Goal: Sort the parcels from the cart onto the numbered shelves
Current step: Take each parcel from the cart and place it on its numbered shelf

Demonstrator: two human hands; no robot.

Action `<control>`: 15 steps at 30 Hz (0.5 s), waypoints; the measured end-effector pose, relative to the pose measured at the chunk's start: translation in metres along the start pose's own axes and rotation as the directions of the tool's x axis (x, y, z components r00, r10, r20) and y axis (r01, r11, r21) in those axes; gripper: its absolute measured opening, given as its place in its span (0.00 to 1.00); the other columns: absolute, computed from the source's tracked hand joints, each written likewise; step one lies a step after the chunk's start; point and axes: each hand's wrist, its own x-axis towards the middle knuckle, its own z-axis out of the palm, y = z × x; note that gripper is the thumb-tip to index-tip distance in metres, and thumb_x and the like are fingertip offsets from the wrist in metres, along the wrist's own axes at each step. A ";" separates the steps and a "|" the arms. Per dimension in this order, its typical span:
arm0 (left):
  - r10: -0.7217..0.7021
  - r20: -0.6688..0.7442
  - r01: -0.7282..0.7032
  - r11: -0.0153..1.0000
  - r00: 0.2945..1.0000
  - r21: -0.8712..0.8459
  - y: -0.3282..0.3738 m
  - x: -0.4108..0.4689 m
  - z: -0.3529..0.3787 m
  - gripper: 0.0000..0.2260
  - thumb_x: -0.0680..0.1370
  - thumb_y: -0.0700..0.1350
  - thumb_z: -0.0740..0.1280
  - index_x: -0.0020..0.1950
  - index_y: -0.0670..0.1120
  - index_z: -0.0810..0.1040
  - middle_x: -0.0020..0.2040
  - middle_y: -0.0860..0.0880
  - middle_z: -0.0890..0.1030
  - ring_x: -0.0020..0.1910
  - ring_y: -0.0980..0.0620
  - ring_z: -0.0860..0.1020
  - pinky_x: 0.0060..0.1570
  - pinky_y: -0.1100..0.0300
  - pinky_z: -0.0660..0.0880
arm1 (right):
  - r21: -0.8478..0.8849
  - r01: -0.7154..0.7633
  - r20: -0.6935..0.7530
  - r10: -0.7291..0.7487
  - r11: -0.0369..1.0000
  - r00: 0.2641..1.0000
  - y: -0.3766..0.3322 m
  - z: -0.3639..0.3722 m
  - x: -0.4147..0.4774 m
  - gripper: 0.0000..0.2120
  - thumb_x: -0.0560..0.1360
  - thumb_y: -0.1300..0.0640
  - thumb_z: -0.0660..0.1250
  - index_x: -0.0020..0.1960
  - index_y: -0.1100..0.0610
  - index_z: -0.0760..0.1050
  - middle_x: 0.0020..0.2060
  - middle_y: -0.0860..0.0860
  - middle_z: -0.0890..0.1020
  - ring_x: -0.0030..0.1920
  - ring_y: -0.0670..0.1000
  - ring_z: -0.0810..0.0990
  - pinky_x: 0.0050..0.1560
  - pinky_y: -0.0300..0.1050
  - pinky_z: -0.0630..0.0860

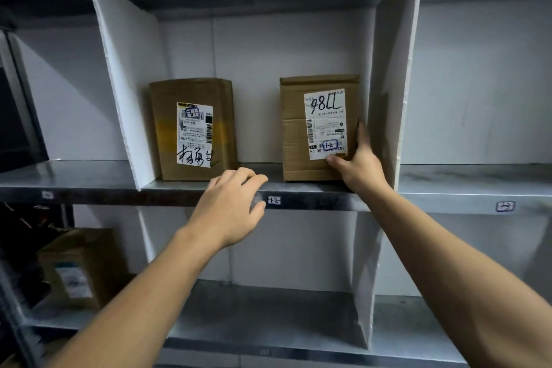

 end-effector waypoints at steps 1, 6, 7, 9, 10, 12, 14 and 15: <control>0.004 0.000 -0.004 1.000 1.000 -0.010 -0.001 0.001 0.002 0.20 0.79 0.53 0.60 0.71 0.53 0.68 0.65 0.54 0.71 0.65 0.52 0.66 0.65 0.53 0.64 | -0.014 -0.003 -0.007 0.003 1.000 1.000 0.001 0.001 0.000 0.44 0.74 0.56 0.74 0.78 0.41 0.49 0.66 0.43 0.76 0.66 0.54 0.76 0.62 0.46 0.70; 0.021 -0.016 -0.022 0.999 1.000 -0.043 -0.005 0.004 0.006 0.20 0.79 0.53 0.60 0.71 0.53 0.68 0.65 0.54 0.71 0.65 0.51 0.67 0.65 0.52 0.64 | -0.038 -0.002 -0.009 0.002 0.999 1.000 -0.001 0.008 0.004 0.43 0.74 0.56 0.75 0.78 0.43 0.51 0.65 0.45 0.78 0.63 0.54 0.77 0.59 0.45 0.71; 0.023 -0.018 -0.024 0.998 1.000 -0.050 -0.005 0.004 0.007 0.20 0.79 0.53 0.60 0.71 0.53 0.68 0.65 0.54 0.71 0.65 0.52 0.67 0.65 0.52 0.64 | -0.046 -0.001 -0.008 0.001 0.999 1.000 -0.001 0.008 0.004 0.43 0.74 0.56 0.75 0.78 0.43 0.51 0.65 0.46 0.77 0.63 0.54 0.77 0.59 0.46 0.72; 0.029 -0.018 -0.030 0.998 0.999 -0.062 -0.005 0.005 0.008 0.20 0.79 0.53 0.60 0.71 0.53 0.68 0.65 0.54 0.71 0.65 0.52 0.67 0.65 0.52 0.64 | -0.053 -0.004 -0.008 0.004 0.999 1.000 -0.002 0.009 0.004 0.43 0.74 0.55 0.75 0.77 0.43 0.52 0.65 0.46 0.78 0.63 0.54 0.78 0.59 0.47 0.72; 0.029 -0.017 -0.030 0.997 0.999 -0.069 -0.005 0.004 0.008 0.20 0.79 0.53 0.60 0.71 0.53 0.68 0.65 0.55 0.71 0.65 0.52 0.67 0.65 0.52 0.64 | -0.057 -0.007 -0.009 0.006 0.998 1.000 -0.002 0.009 0.003 0.42 0.74 0.55 0.75 0.77 0.43 0.52 0.65 0.46 0.78 0.63 0.54 0.78 0.58 0.47 0.73; 0.025 -0.016 -0.026 0.996 1.000 -0.091 -0.005 0.001 0.008 0.20 0.79 0.53 0.60 0.71 0.53 0.68 0.65 0.55 0.71 0.65 0.53 0.67 0.65 0.53 0.65 | -0.075 -0.013 -0.020 0.011 0.997 1.000 -0.001 0.009 0.002 0.42 0.74 0.54 0.75 0.77 0.44 0.53 0.65 0.46 0.78 0.62 0.55 0.78 0.58 0.47 0.74; 0.025 -0.017 -0.027 0.994 1.000 -0.104 -0.004 -0.005 0.008 0.20 0.79 0.53 0.61 0.71 0.53 0.68 0.65 0.55 0.71 0.64 0.54 0.67 0.65 0.53 0.65 | -0.094 -0.016 -0.034 0.013 0.995 0.999 -0.003 0.009 -0.002 0.42 0.73 0.53 0.76 0.77 0.45 0.53 0.65 0.47 0.78 0.63 0.55 0.78 0.58 0.46 0.73; 0.029 -0.018 -0.031 0.994 0.999 -0.105 -0.003 -0.008 0.007 0.20 0.79 0.53 0.61 0.70 0.53 0.68 0.65 0.55 0.71 0.64 0.54 0.67 0.65 0.54 0.65 | -0.098 -0.020 -0.043 0.016 0.995 0.999 -0.004 0.009 -0.005 0.42 0.73 0.53 0.76 0.77 0.45 0.54 0.65 0.48 0.78 0.63 0.55 0.78 0.59 0.46 0.72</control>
